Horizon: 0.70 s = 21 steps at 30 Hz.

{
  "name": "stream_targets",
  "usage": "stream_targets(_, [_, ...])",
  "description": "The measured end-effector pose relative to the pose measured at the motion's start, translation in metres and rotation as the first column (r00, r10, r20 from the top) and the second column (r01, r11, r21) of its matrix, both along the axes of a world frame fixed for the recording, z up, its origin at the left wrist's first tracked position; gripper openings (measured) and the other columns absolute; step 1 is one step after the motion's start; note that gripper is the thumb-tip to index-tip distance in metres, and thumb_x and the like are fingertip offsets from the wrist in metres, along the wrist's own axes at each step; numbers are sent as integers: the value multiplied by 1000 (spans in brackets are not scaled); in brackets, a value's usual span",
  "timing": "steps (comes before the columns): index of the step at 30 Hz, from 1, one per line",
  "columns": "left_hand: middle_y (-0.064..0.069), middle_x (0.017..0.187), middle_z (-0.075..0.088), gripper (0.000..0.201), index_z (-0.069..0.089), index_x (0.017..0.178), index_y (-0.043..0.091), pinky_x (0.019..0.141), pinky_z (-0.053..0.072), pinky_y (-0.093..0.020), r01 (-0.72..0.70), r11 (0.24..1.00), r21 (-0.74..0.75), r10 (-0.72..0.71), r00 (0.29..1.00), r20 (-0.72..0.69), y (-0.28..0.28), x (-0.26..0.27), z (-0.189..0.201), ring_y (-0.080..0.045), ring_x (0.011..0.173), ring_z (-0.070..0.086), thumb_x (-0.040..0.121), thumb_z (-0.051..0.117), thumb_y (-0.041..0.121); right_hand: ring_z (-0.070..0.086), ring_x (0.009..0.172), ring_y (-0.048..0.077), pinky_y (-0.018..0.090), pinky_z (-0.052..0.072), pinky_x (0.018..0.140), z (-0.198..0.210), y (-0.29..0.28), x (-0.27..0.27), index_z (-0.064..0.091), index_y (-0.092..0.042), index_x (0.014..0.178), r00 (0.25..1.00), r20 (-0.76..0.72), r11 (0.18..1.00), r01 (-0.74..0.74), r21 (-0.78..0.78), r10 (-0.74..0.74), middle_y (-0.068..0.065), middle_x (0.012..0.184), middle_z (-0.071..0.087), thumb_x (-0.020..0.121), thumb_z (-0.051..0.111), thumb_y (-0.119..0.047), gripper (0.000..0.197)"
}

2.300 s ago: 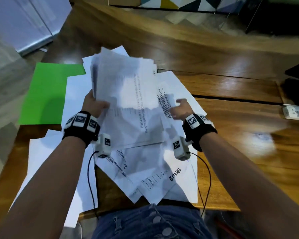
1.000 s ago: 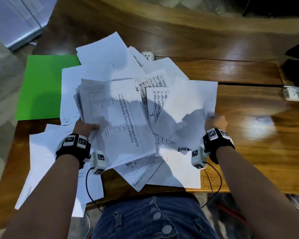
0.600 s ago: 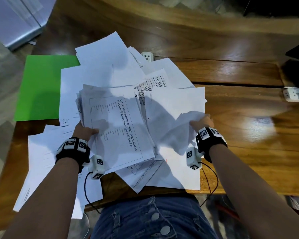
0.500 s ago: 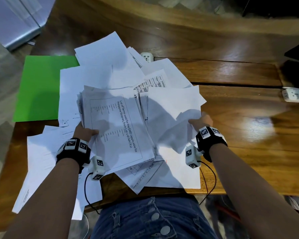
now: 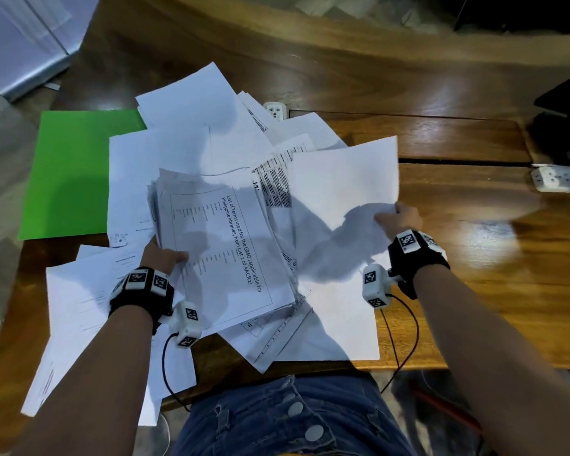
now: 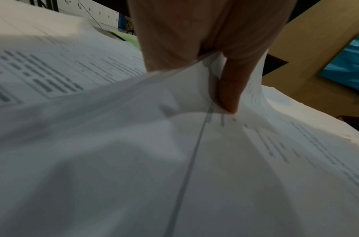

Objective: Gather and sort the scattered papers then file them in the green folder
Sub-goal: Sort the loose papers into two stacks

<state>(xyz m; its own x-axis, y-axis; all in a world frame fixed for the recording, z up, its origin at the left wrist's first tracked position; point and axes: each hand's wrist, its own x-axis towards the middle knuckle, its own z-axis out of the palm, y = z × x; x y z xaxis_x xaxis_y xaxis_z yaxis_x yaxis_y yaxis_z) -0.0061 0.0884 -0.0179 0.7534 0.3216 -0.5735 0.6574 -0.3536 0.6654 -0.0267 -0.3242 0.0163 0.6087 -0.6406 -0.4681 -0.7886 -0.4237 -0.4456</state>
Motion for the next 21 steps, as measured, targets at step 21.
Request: stream_targets(21, [-27,135,50,53,45,131,-9,91,41,-34,8,1000,30,-8,1000,22,-6,-11,13,-41,121,51,80,61,-13,63,95,35,37,54,78,-16,26,-50,56,5,120,977,-210,970,28,241,24,21,111,64,72,74,-11,53])
